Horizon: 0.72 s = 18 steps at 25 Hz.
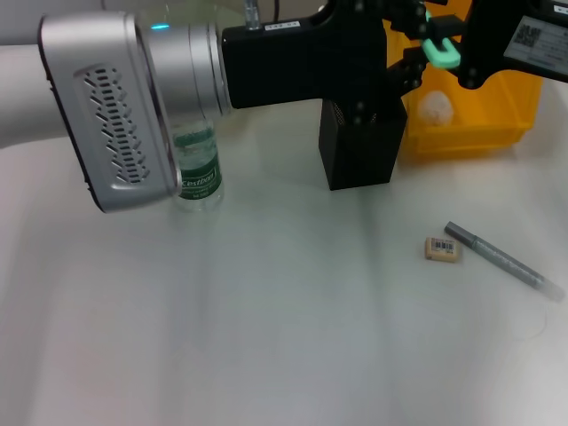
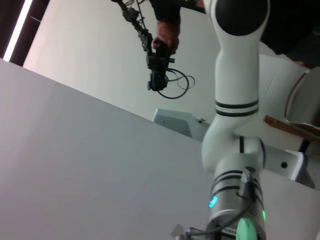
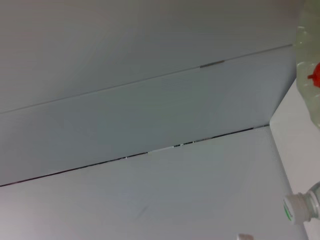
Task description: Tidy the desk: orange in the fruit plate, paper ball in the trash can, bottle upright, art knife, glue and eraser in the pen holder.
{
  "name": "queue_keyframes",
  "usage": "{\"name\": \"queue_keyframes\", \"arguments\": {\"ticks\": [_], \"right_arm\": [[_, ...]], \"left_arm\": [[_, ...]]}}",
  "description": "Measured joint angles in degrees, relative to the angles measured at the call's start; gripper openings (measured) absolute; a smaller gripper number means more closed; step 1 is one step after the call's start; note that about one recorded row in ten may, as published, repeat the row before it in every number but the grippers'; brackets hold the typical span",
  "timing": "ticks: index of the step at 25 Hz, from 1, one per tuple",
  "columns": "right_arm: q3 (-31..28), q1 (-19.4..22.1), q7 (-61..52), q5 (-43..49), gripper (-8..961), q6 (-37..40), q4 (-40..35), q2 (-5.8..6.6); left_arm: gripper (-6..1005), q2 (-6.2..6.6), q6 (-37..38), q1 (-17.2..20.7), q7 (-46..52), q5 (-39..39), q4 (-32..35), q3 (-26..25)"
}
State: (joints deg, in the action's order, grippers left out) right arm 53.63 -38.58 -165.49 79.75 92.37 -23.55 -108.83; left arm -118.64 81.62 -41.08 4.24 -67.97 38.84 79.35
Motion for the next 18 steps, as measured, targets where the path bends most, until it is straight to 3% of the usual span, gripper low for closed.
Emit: {"name": "queue_keyframes", "arguments": {"ticks": [10, 18], "right_arm": [[0.00, -0.09, 0.87, -0.01, 184, -1.60, -0.90, -0.39], [-0.08, -0.75, 1.39, -0.40, 185, -1.72, -0.98, -0.84]], "left_arm": [[109, -0.37, -1.23, 0.37, -2.29, 1.22, -1.08, -0.02], [119, -0.53, -1.20, 0.56, -4.85, 11.66, -5.53, 3.43]]}}
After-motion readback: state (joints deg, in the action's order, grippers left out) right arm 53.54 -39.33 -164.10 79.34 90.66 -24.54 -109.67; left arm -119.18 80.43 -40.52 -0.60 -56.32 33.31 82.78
